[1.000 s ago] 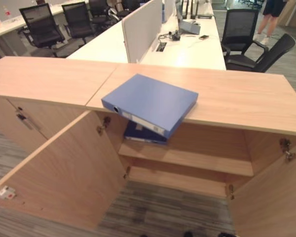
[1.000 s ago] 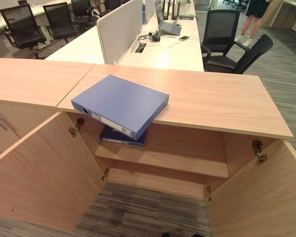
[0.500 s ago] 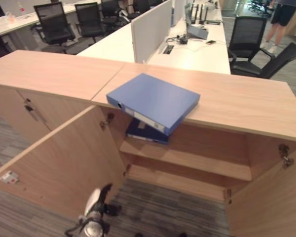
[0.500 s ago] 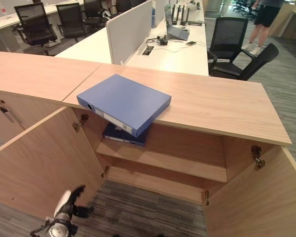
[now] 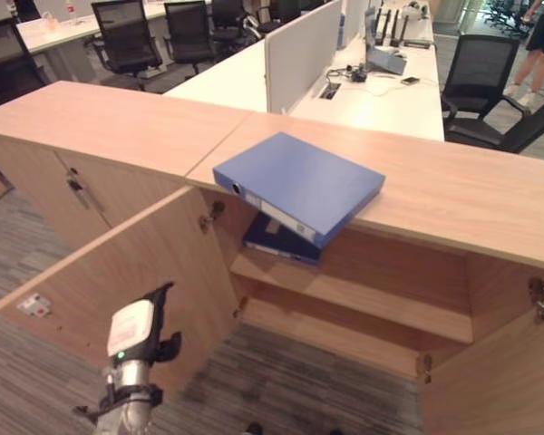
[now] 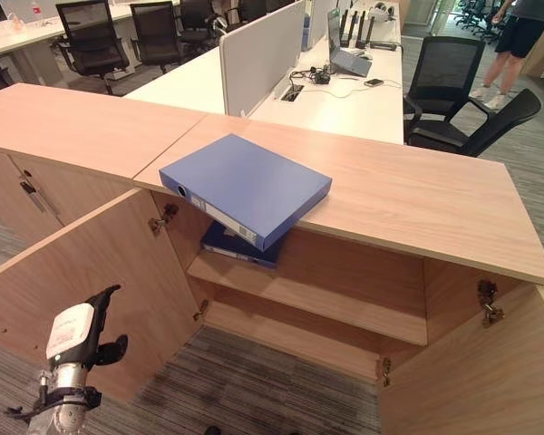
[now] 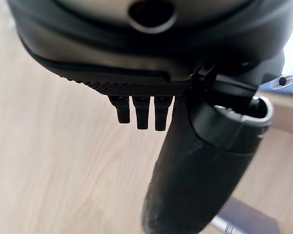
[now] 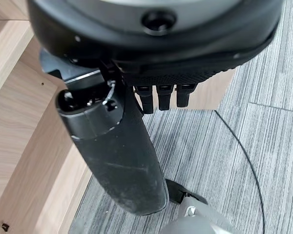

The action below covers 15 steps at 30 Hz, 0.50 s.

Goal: Put the empty folder in the office cabinet

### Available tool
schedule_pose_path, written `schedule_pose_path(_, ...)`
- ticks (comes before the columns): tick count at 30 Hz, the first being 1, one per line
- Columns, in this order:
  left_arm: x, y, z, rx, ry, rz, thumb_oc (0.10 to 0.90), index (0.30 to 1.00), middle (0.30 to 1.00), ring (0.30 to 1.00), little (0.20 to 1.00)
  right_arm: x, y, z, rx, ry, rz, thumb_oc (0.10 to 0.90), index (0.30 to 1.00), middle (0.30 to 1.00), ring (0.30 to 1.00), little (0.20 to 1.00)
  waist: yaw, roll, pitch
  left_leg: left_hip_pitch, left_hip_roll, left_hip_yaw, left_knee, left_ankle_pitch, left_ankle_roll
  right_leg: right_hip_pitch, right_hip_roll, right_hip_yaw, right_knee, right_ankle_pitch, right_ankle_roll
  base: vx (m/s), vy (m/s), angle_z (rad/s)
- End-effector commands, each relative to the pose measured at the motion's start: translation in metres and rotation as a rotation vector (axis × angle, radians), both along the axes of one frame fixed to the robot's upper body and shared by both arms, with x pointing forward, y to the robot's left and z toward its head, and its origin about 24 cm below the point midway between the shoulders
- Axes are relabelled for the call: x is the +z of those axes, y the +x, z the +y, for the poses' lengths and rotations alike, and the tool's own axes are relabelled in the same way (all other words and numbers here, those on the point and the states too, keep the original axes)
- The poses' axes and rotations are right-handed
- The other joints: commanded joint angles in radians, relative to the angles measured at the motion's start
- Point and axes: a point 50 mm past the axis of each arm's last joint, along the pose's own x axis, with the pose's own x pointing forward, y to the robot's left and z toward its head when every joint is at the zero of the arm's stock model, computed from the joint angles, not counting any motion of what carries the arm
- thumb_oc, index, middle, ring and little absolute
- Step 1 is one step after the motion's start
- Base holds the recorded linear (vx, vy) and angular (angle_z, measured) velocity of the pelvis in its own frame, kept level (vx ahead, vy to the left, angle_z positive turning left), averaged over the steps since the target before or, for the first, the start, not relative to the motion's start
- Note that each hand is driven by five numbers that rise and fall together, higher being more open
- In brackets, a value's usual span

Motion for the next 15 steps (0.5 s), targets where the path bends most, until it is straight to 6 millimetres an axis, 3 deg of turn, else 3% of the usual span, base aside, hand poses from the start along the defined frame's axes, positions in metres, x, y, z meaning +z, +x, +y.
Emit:
schedule_pose_path(1, 0.088, 0.052, -0.001, -0.162, 0.22, -0.357, 0.8, 0.9, 0.9, 0.9, 0.9, 0.012, 0.036, -0.012, 0.028, -0.026, -0.107, 0.8, 0.9, 0.9, 0.9, 0.9, -0.014, -0.001, 0.026, 0.019, 0.017, 0.026, 0.011, -0.062, -0.032, 0.091, -0.052, 0.038, 0.009, -0.165, 0.088, 0.0, 0.0, 0.0)
schedule_pose_path(3, 0.107, 0.059, 0.0, -0.209, 0.318, -0.386, 0.8, 0.9, 0.9, 0.9, 0.9, 0.011, 0.031, -0.014, 0.048, -0.028, -0.082, 0.8, 0.9, 0.9, 0.9, 0.9, -0.028, 0.013, 0.02, 0.024, 0.019, 0.03, 0.007, -0.063, -0.033, 0.089, -0.051, 0.045, 0.009, -0.164, 0.09, 0.0, 0.0, 0.0)
schedule_pose_path(9, 0.136, 0.073, -0.007, -0.29, 0.407, -0.441, 0.8, 0.9, 0.9, 0.9, 0.9, 0.01, 0.024, -0.017, 0.079, -0.04, -0.036, 0.8, 0.9, 0.9, 0.9, 0.9, -0.057, 0.033, 0.012, 0.031, 0.021, 0.042, 0.003, -0.065, -0.034, 0.085, -0.051, 0.06, 0.009, -0.163, 0.092, 0.01, 0.008, -0.07)
schedule_pose_path(15, 0.153, 0.093, -0.025, -0.371, 0.393, -0.479, 0.8, 0.9, 0.9, 0.9, 0.9, 0.011, 0.019, -0.023, 0.074, -0.058, -0.005, 0.8, 0.9, 0.9, 0.9, 0.9, -0.1, 0.051, 0.0, 0.047, 0.028, 0.07, -0.001, -0.07, -0.035, 0.076, -0.053, 0.083, 0.009, -0.159, 0.097, 0.0, 0.018, -0.15)
